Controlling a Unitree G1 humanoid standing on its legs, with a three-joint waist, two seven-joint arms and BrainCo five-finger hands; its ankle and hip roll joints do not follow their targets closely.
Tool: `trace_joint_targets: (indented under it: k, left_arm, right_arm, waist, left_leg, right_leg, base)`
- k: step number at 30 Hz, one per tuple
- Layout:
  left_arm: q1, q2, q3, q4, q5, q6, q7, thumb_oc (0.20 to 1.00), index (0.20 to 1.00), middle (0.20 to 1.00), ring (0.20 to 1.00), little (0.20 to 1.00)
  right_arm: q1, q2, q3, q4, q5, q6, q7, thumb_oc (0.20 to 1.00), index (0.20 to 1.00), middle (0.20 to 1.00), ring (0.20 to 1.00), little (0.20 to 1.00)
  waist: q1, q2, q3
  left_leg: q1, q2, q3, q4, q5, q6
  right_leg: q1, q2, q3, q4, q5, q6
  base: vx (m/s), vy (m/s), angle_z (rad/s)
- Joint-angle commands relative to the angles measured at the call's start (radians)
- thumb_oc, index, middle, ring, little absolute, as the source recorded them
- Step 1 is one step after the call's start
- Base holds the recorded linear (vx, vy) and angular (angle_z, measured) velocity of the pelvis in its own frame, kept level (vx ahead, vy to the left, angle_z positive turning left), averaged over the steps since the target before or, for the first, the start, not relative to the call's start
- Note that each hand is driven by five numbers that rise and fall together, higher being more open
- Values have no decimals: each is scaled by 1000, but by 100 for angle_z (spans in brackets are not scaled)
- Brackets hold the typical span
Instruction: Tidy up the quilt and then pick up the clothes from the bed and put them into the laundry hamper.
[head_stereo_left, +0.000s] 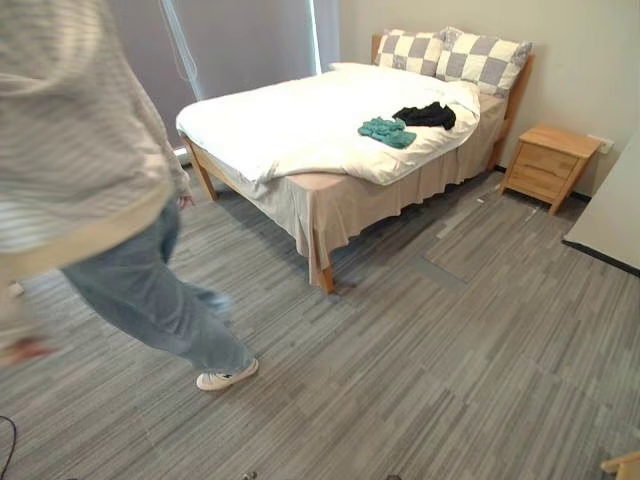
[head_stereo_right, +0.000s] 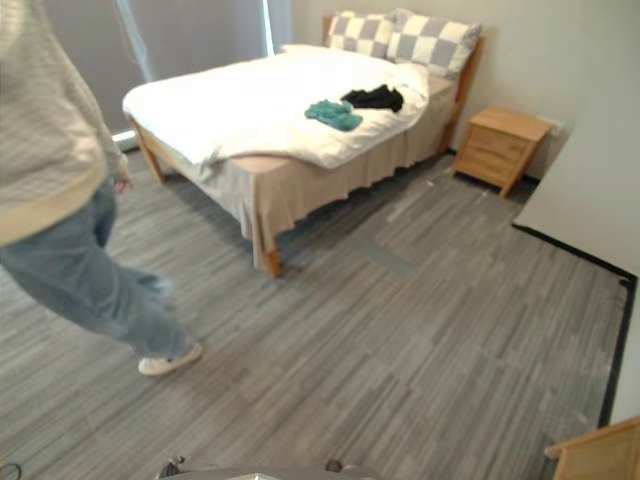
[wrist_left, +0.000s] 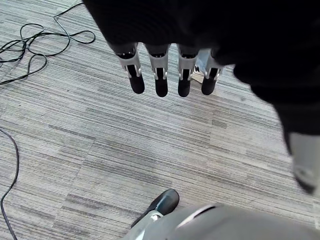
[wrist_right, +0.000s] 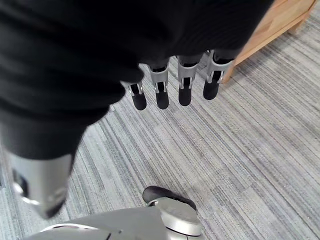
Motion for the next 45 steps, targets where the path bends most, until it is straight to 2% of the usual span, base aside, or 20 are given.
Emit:
trace_joint_targets:
  k: [1,13,17,20,22,23,25,26,28,30,31,32,33,34,35,36,38,41,43,45]
  left_arm:
    - [-68,-7,-10,18,50,-22,7,1000,1000,1000,1000,1000]
    - [-72,14,-1,25,62,-11,6,1000,1000,1000,1000,1000]
    - [-85,23,4,21,50,-7,1,1000,1000,1000,1000,1000]
    - [-98,30,29,26,24,10,-2,1000,1000,1000,1000,1000]
    - [-98,31,31,29,21,13,-6,1000,1000,1000,1000,1000]
    - [-98,33,40,42,16,17,-15,1000,1000,1000,1000,1000]
    - [-101,33,41,46,18,15,-16,1000,1000,1000,1000,1000]
    - [-114,29,38,57,32,10,-19,1000,1000,1000,1000,1000]
    - [-123,29,30,67,54,8,-20,1000,1000,1000,1000,1000]
    - [-129,25,18,69,71,5,-27,1000,1000,1000,1000,1000]
    - [-130,25,14,67,73,5,-27,1000,1000,1000,1000,1000]
    - [-128,23,15,60,65,6,-26,1000,1000,1000,1000,1000]
    - [-129,23,18,43,48,5,-23,1000,1000,1000,1000,1000]
    - [-129,24,18,43,48,5,-23,1000,1000,1000,1000,1000]
    - [-136,37,15,-14,19,7,-12,1000,1000,1000,1000,1000]
    - [-144,42,18,-32,-11,6,7,1000,1000,1000,1000,1000]
    - [-163,32,25,-53,-63,-4,26,1000,1000,1000,1000,1000]
    - [-168,18,29,-73,-89,-17,34,1000,1000,1000,1000,1000]
    - [-160,12,38,-71,-92,-20,35,1000,1000,1000,1000,1000]
    - [-153,8,41,-63,-81,-19,26,1000,1000,1000,1000,1000]
  right_arm:
    - [-58,-6,3,16,-17,-4,-12,1000,1000,1000,1000,1000]
    - [-78,-18,-7,12,-17,5,-13,1000,1000,1000,1000,1000]
    - [-93,-21,-28,4,11,4,-12,1000,1000,1000,1000,1000]
    - [-102,-32,-61,-15,47,1,-6,1000,1000,1000,1000,1000]
    - [-102,-32,-66,-17,51,2,-4,1000,1000,1000,1000,1000]
    - [-90,-30,-70,-18,56,2,0,1000,1000,1000,1000,1000]
    - [-84,-32,-70,-17,58,0,1,1000,1000,1000,1000,1000]
    - [-74,-35,-73,-6,54,2,5,1000,1000,1000,1000,1000]
    - [-68,-36,-76,5,49,8,9,1000,1000,1000,1000,1000]
    - [-46,-38,-74,21,39,12,18,1000,1000,1000,1000,1000]
    - [-43,-45,-71,28,33,13,22,1000,1000,1000,1000,1000]
    - [-47,-55,-65,34,26,14,21,1000,1000,1000,1000,1000]
    - [-48,-57,-51,36,14,13,21,1000,1000,1000,1000,1000]
    - [-48,-56,-51,36,14,13,21,1000,1000,1000,1000,1000]
    - [-52,-66,-40,21,8,15,13,1000,1000,1000,1000,1000]
    - [-68,-78,-36,6,16,11,-6,1000,1000,1000,1000,1000]
    - [-104,-90,-30,-10,31,8,-19,1000,1000,1000,1000,1000]
    - [-119,-98,-12,-33,26,1,-22,1000,1000,1000,1000,1000]
    - [-118,-100,-8,-51,30,-10,-22,1000,1000,1000,1000,1000]
    - [-111,-95,-8,-57,28,-18,-27,1000,1000,1000,1000,1000]
  waist:
    - [-21,-29,48]
    - [-17,-24,69]
    - [-15,-22,86]
    - [-31,-4,127]
    - [-40,3,138]
    - [-62,2,142]
    - [-82,2,149]
    - [-121,-5,157]
    - [-147,9,157]
    - [-162,19,153]
    - [-167,24,147]
    - [-171,37,143]
    - [-163,41,140]
    - [-165,39,138]
    - [-130,-1,163]
    - [-113,-23,184]
    - [-70,-61,203]
    - [-19,-71,190]
    - [3,-57,170]
    - [12,-44,154]
  left_leg:
    - [70,-1,7,-35,-71,-66]
    - [41,-9,17,-35,-80,-46]
    - [33,-11,17,-35,-87,-31]
    - [83,1,35,-34,-120,-12]
    - [107,11,36,-35,-127,-15]
    - [144,14,34,-35,-152,-34]
    - [166,15,21,-35,-169,-44]
    - [208,19,3,-35,-194,-75]
    - [235,55,-4,-35,-215,-100]
    - [288,78,-29,-28,-195,-110]
    - [286,95,-41,36,-171,-115]
    - [269,120,-44,151,-99,-129]
    - [221,138,-38,291,19,-142]
    - [218,136,-39,290,21,-142]
    - [56,144,-52,602,146,-121]
    - [-15,149,-43,723,140,-105]
    - [-117,105,-31,800,61,-79]
    - [-256,32,27,617,3,-76]
    - [-275,11,96,319,17,-64]
    - [-267,15,201,127,74,-77]
  right_leg:
    - [162,-121,48,-156,-18,147]
    - [104,-119,94,-133,-14,153]
    - [37,-110,97,-10,-42,163]
    - [-134,-99,68,338,11,230]
    - [-191,-101,50,418,18,231]
    - [-237,-103,3,341,1,212]
    - [-228,-95,-7,235,0,201]
    - [-275,-104,13,19,35,201]
    - [-303,-121,35,-75,68,218]
    - [-322,-104,74,-37,84,207]
    - [-314,-90,77,-20,88,189]
    - [-293,-64,75,1,82,162]
    - [-251,-45,58,5,71,129]
    - [-252,-47,58,3,73,129]
    - [-153,-53,50,-23,50,74]
    - [-101,-53,44,-52,42,52]
    - [-13,-58,71,-97,21,39]
    - [116,-55,114,-153,-23,50]
    - [177,-47,117,-162,-66,64]
    - [231,-21,113,-161,-107,67]
  base:
    - [18,14,-3]
    - [41,29,-11]
    - [69,55,-14]
    - [194,69,-22]
    - [318,4,-3]
    - [493,-81,12]
    - [552,-130,10]
    - [441,-134,12]
    - [669,-259,41]
    - [679,-304,74]
    - [604,-314,49]
    - [626,-408,11]
    - [431,-306,7]
    - [523,-517,4]
    - [405,-473,13]
    - [580,-570,19]
    - [519,-254,-28]
    - [620,-46,-61]
    - [614,82,-18]
    - [576,81,-9]
